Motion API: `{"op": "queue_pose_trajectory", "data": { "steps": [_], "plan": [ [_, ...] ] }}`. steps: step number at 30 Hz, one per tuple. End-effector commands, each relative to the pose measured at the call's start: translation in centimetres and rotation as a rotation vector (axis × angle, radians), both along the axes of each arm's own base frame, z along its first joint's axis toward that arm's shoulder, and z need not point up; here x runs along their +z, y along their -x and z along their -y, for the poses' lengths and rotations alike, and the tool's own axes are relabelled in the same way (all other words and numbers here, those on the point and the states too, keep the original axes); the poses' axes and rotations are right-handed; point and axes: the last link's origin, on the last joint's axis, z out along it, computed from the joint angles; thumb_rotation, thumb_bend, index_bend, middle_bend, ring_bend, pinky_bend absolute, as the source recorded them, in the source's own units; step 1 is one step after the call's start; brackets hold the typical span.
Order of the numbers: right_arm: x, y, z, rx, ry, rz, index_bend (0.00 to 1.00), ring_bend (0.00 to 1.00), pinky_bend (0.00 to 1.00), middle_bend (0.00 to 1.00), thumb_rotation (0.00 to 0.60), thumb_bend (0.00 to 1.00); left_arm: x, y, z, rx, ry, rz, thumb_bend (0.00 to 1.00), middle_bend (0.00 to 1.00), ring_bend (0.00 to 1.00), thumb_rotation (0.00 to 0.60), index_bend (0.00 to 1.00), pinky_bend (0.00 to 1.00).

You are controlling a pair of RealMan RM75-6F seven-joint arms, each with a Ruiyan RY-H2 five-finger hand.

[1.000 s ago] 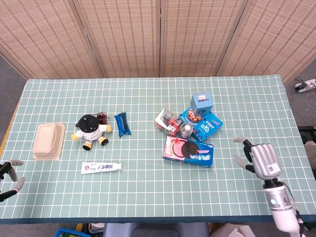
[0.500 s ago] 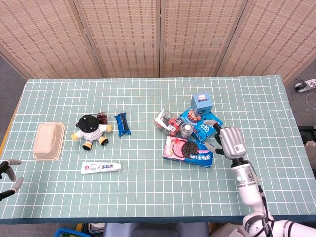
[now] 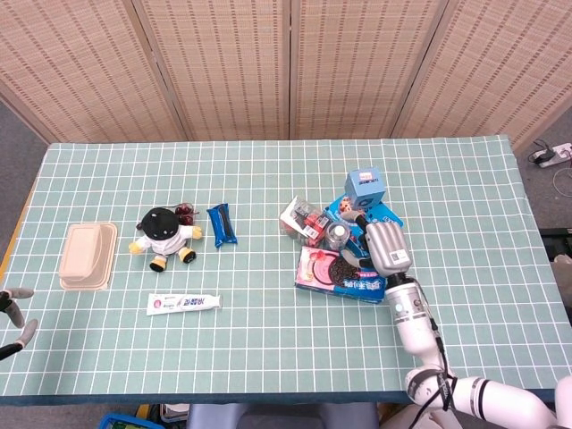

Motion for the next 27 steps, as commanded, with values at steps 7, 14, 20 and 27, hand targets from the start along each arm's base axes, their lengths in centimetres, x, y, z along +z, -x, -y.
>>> {"op": "queue_pose_trajectory", "data": {
  "steps": [7,14,20,27],
  "plan": [
    [-2.0,-0.6,1.0,0.001,-0.014,0.039,0.28,1.00,1.00,1.00,0.600,0.23,0.2,-0.2,0.2,-0.008,-0.002,0.010,0.33,0.63,0.47,0.600,0.44,0.53],
    [-3.4,-0.9,1.5,-0.010,-0.043,0.076,0.39,1.00,1.00,1.00,0.600,0.28,0.2,-0.3,0.3,-0.013,0.003,0.016,0.33,0.63,0.47,0.600,0.44,0.53],
    [-4.0,-1.2,1.7,-0.005,-0.054,0.089,0.45,1.00,1.00,1.00,0.600,0.33,0.4,-0.3,0.3,-0.014,-0.001,0.025,0.33,0.63,0.47,0.600,0.44,0.53],
    [-4.0,-1.2,1.8,-0.008,-0.036,0.084,0.55,1.00,1.00,1.00,0.600,0.42,0.5,-0.3,0.4,-0.018,0.002,0.034,0.33,0.63,0.47,0.600,0.44,0.53]
  ]
}}
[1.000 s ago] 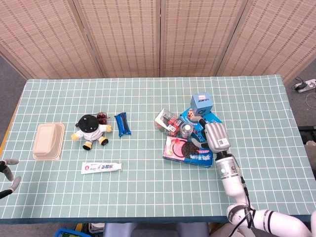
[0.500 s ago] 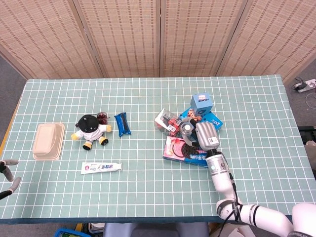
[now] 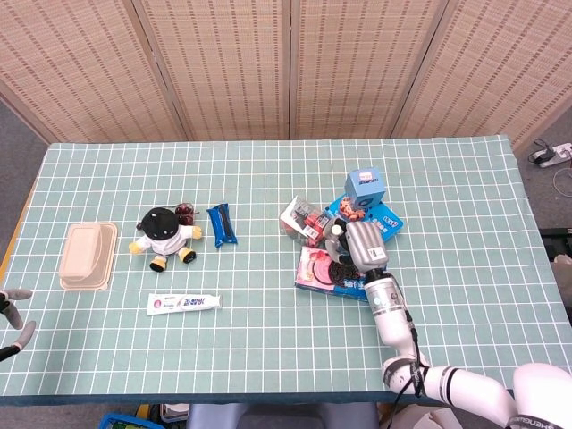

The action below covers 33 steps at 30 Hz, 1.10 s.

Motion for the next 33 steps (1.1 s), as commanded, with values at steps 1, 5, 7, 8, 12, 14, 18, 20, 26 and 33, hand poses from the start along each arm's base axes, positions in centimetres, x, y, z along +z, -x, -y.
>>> {"op": "queue_pose_trajectory", "data": {
  "steps": [1,5,7,8,12,14,18,20,26,33],
  "plan": [
    [0.0,0.0,0.1,-0.003,0.007,0.000,0.56,1.00,1.00,1.00,0.600,0.44,0.0,0.0,0.0,-0.001,0.002,0.001,0.33,0.63,0.47,0.600,0.44,0.53],
    [0.2,0.0,0.2,-0.006,0.024,-0.003,0.66,1.00,1.00,1.00,0.600,0.52,0.0,0.0,0.0,0.000,0.004,0.001,0.33,0.63,0.47,0.600,0.44,0.53],
    [0.2,-0.1,0.2,-0.007,0.033,-0.005,0.71,1.00,1.00,1.00,0.600,0.56,0.0,0.0,0.0,-0.001,0.005,0.004,0.33,0.63,0.47,0.600,0.44,0.53],
    [0.3,-0.1,0.3,-0.008,0.038,-0.007,0.74,1.00,1.00,1.00,0.600,0.57,0.0,0.0,0.0,-0.001,0.007,0.006,0.33,0.63,0.47,0.600,0.44,0.53],
    [0.5,0.0,0.3,-0.009,0.047,-0.010,0.77,1.00,1.00,1.00,0.600,0.59,0.0,0.0,0.0,-0.002,0.013,0.010,0.33,0.63,0.47,0.600,0.44,0.53],
    [0.6,-0.1,0.3,-0.006,0.050,-0.009,0.77,1.00,1.00,1.00,0.600,0.59,0.0,0.0,0.0,-0.002,0.013,0.008,0.33,0.63,0.47,0.600,0.44,0.53],
    [0.9,-0.4,0.1,0.008,0.059,-0.005,0.77,1.00,1.00,1.00,0.600,0.59,0.0,0.0,0.0,-0.001,0.013,0.008,0.33,0.63,0.47,0.600,0.44,0.53],
    [1.2,-0.6,0.0,0.018,0.065,-0.001,0.77,1.00,1.00,1.00,0.600,0.59,0.0,0.0,0.0,0.000,0.014,0.009,0.33,0.63,0.47,0.600,0.44,0.53],
    [2.2,-1.4,-0.4,0.053,0.092,0.006,0.77,1.00,1.00,1.00,0.600,0.59,-0.1,0.0,-0.1,0.001,0.017,0.008,0.32,0.63,0.47,0.600,0.44,0.53],
    [3.8,-2.8,-1.2,0.109,0.133,0.023,0.77,1.00,1.00,1.00,0.600,0.59,-0.1,0.1,-0.1,0.003,0.020,0.008,0.33,0.63,0.47,0.600,0.44,0.53]
  ]
}}
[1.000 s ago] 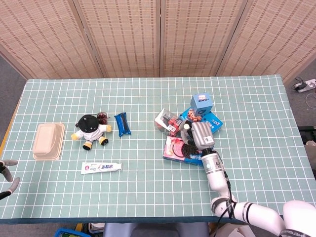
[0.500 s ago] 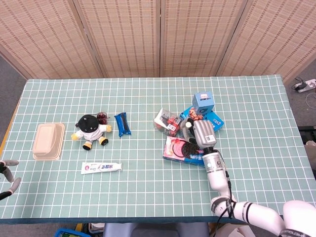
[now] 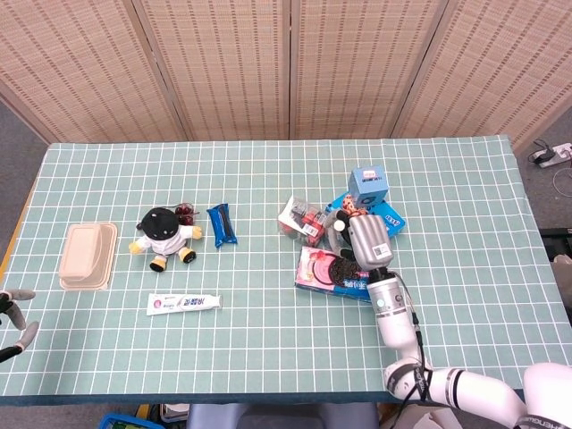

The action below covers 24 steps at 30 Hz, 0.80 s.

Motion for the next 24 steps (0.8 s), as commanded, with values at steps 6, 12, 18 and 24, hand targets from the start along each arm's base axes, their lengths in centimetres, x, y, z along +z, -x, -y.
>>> {"op": "queue_pose_trajectory", "data": {
  "steps": [6,12,18,24],
  "plan": [
    [2.1,-2.0,-1.7,0.078,0.035,0.014,0.77,1.00,1.00,1.00,0.600,0.59,-0.1,0.1,-0.1,0.004,0.003,-0.002,0.33,0.63,0.47,0.600,0.44,0.53],
    [3.2,-3.3,-3.3,0.121,0.024,0.039,0.77,1.00,1.00,1.00,0.600,0.59,-0.1,0.0,0.0,0.004,0.003,-0.003,0.33,0.63,0.47,0.600,0.44,0.53],
    [3.8,-3.9,-4.6,0.146,-0.003,0.077,0.77,1.00,1.00,1.00,0.600,0.59,-0.1,0.0,0.0,0.002,0.007,-0.002,0.33,0.63,0.47,0.600,0.44,0.53],
    [3.9,-4.0,-5.4,0.144,-0.077,0.148,0.77,1.00,1.00,1.00,0.600,0.59,0.0,0.0,0.0,0.002,0.005,0.002,0.33,0.63,0.47,0.600,0.44,0.53]
  ]
}}
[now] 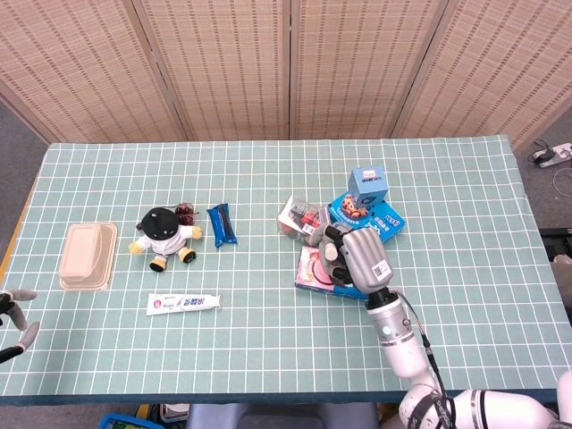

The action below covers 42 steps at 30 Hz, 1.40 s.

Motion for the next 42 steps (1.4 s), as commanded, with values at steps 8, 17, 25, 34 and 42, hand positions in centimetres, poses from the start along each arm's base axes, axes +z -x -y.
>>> {"op": "queue_pose_trajectory", "data": {
  "steps": [8,17,25,34,42],
  "plan": [
    [-0.2,1.3,-0.2,-0.048,-0.147,0.106,0.77,1.00,1.00,1.00,0.600,0.59,0.0,0.0,0.0,0.002,0.002,0.002,0.33,0.63,0.47,0.600,0.44,0.53],
    [-0.6,2.2,0.1,-0.060,-0.243,0.178,0.77,1.00,1.00,1.00,0.600,0.59,0.0,0.1,0.0,0.006,0.006,-0.001,0.33,0.63,0.47,0.600,0.44,0.53],
    [-0.7,2.3,0.0,-0.043,-0.347,0.251,0.77,1.00,1.00,1.00,0.600,0.58,-0.1,0.1,0.0,0.006,0.006,0.000,0.33,0.63,0.47,0.600,0.44,0.53],
    [-0.9,2.7,-0.3,-0.045,-0.423,0.277,0.78,1.00,1.00,1.00,0.600,0.58,0.0,0.1,0.0,0.006,0.004,0.002,0.33,0.63,0.47,0.600,0.44,0.53],
    [-2.5,3.0,-0.9,0.095,-0.161,-0.017,0.78,1.00,1.00,1.00,0.600,0.58,0.0,0.0,0.0,0.006,0.004,0.000,0.33,0.63,0.47,0.600,0.44,0.53]
  ]
}}
